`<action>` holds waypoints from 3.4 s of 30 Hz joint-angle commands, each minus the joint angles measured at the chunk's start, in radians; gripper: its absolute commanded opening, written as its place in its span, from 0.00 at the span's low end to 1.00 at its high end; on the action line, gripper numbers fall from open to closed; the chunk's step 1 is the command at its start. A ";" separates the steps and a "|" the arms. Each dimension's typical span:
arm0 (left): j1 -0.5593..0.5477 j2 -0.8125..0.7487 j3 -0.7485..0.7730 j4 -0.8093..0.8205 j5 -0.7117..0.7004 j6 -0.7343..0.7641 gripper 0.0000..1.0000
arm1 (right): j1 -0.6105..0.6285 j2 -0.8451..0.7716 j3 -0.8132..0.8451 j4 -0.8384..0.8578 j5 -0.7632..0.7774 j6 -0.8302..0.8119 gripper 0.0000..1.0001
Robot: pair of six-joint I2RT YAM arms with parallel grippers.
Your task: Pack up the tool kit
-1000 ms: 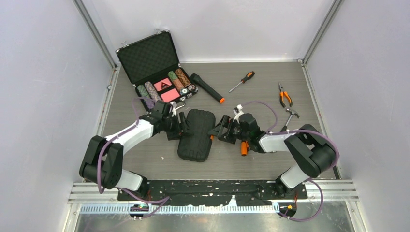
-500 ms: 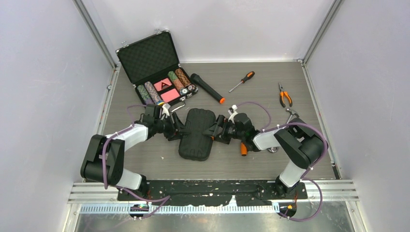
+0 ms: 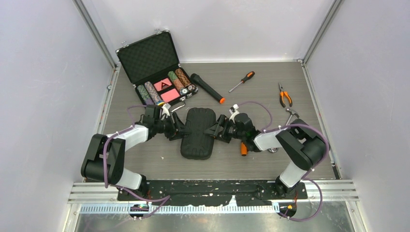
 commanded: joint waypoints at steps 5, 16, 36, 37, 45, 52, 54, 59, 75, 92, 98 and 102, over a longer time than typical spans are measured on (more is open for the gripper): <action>0.006 -0.029 -0.014 -0.254 -0.331 0.108 0.46 | 0.007 -0.202 0.094 -0.265 0.085 -0.243 0.32; -0.088 -0.256 0.093 -0.441 -0.504 0.181 0.80 | 0.031 -0.177 0.303 -0.647 0.142 -0.376 0.17; -0.177 -0.729 -0.076 -0.302 -0.451 0.081 0.97 | 0.310 -0.029 0.893 -1.363 0.747 -0.520 0.15; -0.177 -0.751 -0.090 -0.302 -0.459 0.077 0.97 | 0.336 -0.002 0.930 -1.400 0.767 -0.520 0.15; -0.178 -0.878 -0.145 -0.360 -0.527 0.078 0.97 | 0.441 0.140 1.102 -1.571 0.958 -0.490 0.15; -0.177 -0.930 -0.159 -0.409 -0.535 0.095 1.00 | 0.484 0.233 1.227 -1.654 0.963 -0.455 0.26; -0.178 -0.939 -0.163 -0.415 -0.524 0.096 1.00 | 0.487 0.232 1.238 -1.654 0.951 -0.452 0.33; -0.179 -0.959 -0.167 -0.410 -0.496 0.091 1.00 | 0.487 0.214 1.256 -1.648 0.943 -0.451 0.45; -0.221 -0.947 -0.188 -0.318 -0.394 -0.002 1.00 | 0.469 0.135 1.185 -1.510 0.800 -0.437 0.73; -0.381 -0.914 -0.280 -0.084 -0.388 -0.204 0.99 | 0.447 0.095 1.121 -1.403 0.677 -0.405 0.75; -0.406 -0.880 -0.277 -0.082 -0.443 -0.228 1.00 | 0.431 0.072 1.083 -1.360 0.619 -0.382 0.73; -0.407 -0.848 -0.291 -0.139 -0.498 -0.258 0.92 | 0.415 0.048 1.036 -1.322 0.577 -0.366 0.69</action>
